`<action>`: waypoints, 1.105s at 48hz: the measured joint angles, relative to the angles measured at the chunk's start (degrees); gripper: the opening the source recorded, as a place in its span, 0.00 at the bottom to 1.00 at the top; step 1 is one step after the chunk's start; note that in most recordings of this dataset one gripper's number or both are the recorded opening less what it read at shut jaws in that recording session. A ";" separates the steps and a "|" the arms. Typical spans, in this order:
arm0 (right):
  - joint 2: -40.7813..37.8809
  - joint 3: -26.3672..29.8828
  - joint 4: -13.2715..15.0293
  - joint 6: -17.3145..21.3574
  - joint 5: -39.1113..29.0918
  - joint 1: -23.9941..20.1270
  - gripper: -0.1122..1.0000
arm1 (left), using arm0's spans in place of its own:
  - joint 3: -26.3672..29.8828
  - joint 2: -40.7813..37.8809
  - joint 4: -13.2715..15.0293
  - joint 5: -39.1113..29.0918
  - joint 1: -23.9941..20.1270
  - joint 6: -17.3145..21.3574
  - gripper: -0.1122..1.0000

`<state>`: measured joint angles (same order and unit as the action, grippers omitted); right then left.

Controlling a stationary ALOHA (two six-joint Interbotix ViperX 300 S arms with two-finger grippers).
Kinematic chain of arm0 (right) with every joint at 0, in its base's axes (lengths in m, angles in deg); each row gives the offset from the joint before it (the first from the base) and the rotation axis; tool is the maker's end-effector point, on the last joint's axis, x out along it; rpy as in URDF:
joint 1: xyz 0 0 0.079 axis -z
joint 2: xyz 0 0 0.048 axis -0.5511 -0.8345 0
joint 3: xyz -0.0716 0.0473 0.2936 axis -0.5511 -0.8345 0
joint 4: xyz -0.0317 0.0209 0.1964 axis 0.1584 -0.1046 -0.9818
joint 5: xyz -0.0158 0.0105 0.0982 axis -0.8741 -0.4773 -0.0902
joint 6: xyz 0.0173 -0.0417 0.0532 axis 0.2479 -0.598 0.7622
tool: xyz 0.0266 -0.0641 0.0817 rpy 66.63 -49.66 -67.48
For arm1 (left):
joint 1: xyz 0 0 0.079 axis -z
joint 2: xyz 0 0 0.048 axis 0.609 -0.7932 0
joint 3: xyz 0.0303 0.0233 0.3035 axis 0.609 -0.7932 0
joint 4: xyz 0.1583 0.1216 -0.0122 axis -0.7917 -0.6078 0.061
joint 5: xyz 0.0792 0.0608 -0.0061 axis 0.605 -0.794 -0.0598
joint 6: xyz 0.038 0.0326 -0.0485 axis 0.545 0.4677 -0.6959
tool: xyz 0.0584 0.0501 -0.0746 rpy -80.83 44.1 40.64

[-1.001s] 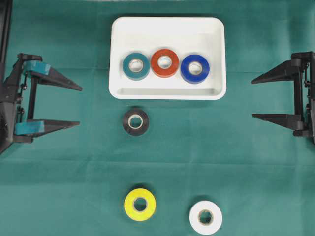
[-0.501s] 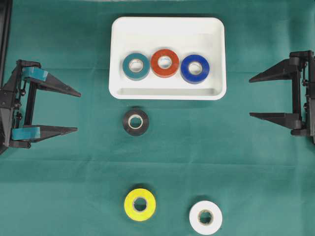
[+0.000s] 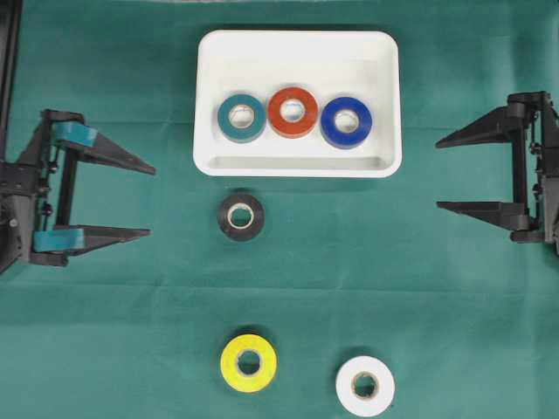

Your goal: Pick up the tape from a random location and place it into the white case.

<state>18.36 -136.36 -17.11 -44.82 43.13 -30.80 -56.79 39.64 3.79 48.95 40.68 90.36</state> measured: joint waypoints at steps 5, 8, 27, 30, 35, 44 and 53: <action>-1.32 0.09 0.00 0.00 0.97 0.09 0.88 | 0.53 -2.29 0.00 1.32 0.00 0.00 0.99; -1.85 0.18 -0.09 0.00 1.41 0.09 0.88 | 0.97 -3.43 -0.09 1.93 0.00 0.00 0.99; -2.64 0.18 -0.09 0.00 2.02 0.00 0.88 | 1.49 -5.10 -0.09 2.90 0.00 0.00 0.99; -2.64 0.18 -0.09 0.00 2.02 0.09 0.88 | 1.49 -5.10 0.00 2.90 0.09 0.00 0.99; -2.64 0.18 -0.09 0.00 2.02 0.09 0.88 | 1.49 -5.27 0.00 2.90 0.09 0.00 0.99; -2.64 0.18 0.00 0.00 2.02 0.09 0.88 | 1.49 -5.27 0.00 2.90 0.09 0.00 0.99; -2.64 0.18 -0.09 0.00 2.11 0.09 0.88 | 1.49 -5.27 0.00 2.90 0.09 0.00 0.99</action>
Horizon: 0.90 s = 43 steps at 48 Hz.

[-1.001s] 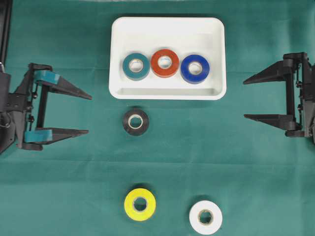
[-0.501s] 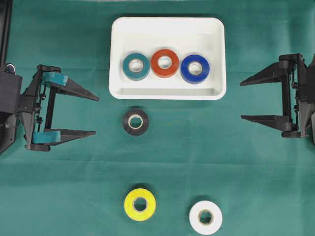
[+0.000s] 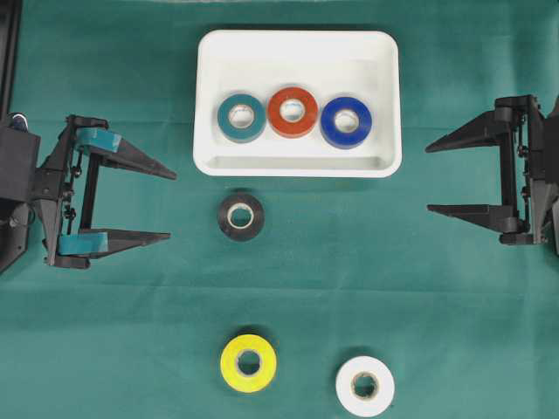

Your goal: Pick up the tape from a random location and place it into the white case.

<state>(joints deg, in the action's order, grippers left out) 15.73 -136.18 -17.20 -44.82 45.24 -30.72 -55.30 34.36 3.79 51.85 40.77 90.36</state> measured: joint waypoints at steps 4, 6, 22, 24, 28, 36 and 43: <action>0.00 0.00 0.00 0.00 -0.09 0.00 0.88 | 0.00 0.00 0.00 0.00 -0.09 0.00 0.99; 0.00 0.00 0.00 0.00 -0.09 0.00 0.88 | 0.00 0.00 -0.09 0.00 0.00 0.00 0.99; -0.09 0.00 0.00 0.00 0.00 0.00 0.88 | 0.00 0.00 0.00 -0.09 -0.09 0.00 0.99; -0.09 0.00 -0.09 0.00 -0.09 0.00 0.88 | 0.00 0.00 0.00 -0.09 0.00 0.00 0.99; -0.26 0.00 0.00 0.00 0.00 0.00 0.88 | 0.00 0.00 -0.09 -0.09 0.00 0.00 0.99; -0.79 0.00 -0.09 0.00 -0.09 0.00 0.88 | 0.00 0.00 0.00 -0.09 0.00 -0.09 0.99; -0.97 0.00 -0.18 0.00 -0.09 0.00 0.88 | 0.00 0.00 0.00 -0.09 0.00 0.00 0.99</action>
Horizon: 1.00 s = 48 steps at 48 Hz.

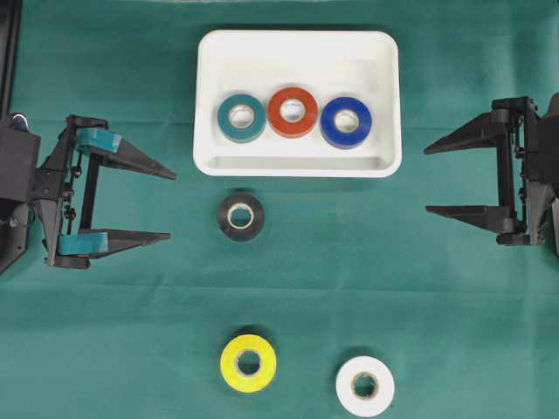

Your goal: Pick up the tape from a random location and place it into the white case.

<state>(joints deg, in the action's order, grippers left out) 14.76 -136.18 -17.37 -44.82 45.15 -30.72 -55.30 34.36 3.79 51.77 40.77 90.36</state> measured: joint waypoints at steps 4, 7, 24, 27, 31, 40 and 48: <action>0.00 0.00 0.09 0.00 0.00 0.00 0.88 | 0.00 0.00 0.00 0.00 0.00 0.00 0.99; 0.00 0.00 0.09 0.00 0.00 0.00 0.88 | 0.00 0.00 0.00 -0.09 0.00 0.00 0.99; 0.00 0.00 0.00 -0.09 0.00 0.00 0.88 | 0.00 0.00 0.00 -0.62 0.00 0.00 0.99; 0.09 0.00 0.09 0.00 0.00 0.00 0.88 | 0.00 0.00 0.00 -0.79 0.00 0.00 0.99; 0.00 0.00 0.09 0.00 0.00 0.00 0.88 | 0.00 0.00 0.00 -1.14 -0.09 0.00 0.99; 0.00 0.00 0.09 0.00 0.44 0.00 0.88 | 0.00 0.18 0.00 -1.49 0.00 0.00 0.99; 0.00 0.00 0.00 0.00 0.88 0.00 0.88 | -0.35 0.88 0.00 -1.49 0.00 0.00 0.99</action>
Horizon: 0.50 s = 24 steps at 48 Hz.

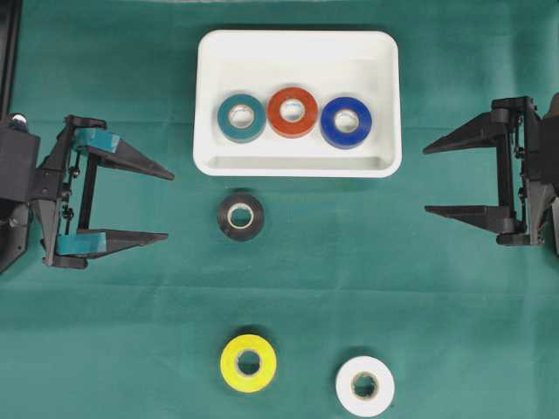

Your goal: Pick up the tape from a random location and place it into the white case.

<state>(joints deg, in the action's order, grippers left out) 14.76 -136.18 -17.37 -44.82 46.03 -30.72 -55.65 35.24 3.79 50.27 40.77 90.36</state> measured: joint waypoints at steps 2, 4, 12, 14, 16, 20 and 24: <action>0.00 0.00 0.00 0.00 0.00 0.00 0.88 | -0.53 0.18 0.00 0.00 0.00 0.00 0.99; 0.00 0.00 0.09 0.00 0.09 0.00 0.88 | -0.97 0.35 0.00 0.00 0.00 0.00 0.99; 0.00 -0.26 0.09 0.00 0.44 0.00 0.88 | -1.67 1.05 0.09 0.00 0.00 -0.44 0.99; 0.00 -0.35 0.09 0.00 0.53 0.00 0.88 | -1.67 1.14 0.09 0.00 0.00 -0.79 0.99; 0.00 -0.35 0.09 0.00 0.62 0.00 0.88 | -1.67 1.23 0.09 0.00 0.00 -1.05 0.99; -0.26 -0.35 0.09 0.00 0.62 0.00 0.88 | -1.67 1.23 0.09 -0.09 0.00 -1.23 0.99; -0.62 -0.35 0.00 0.00 0.70 0.00 0.88 | -1.76 1.23 0.09 -0.09 0.00 -1.23 0.99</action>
<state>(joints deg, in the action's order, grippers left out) 14.14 -136.53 -17.37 -44.82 46.73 -30.72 -57.41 36.47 3.88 50.18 40.77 89.13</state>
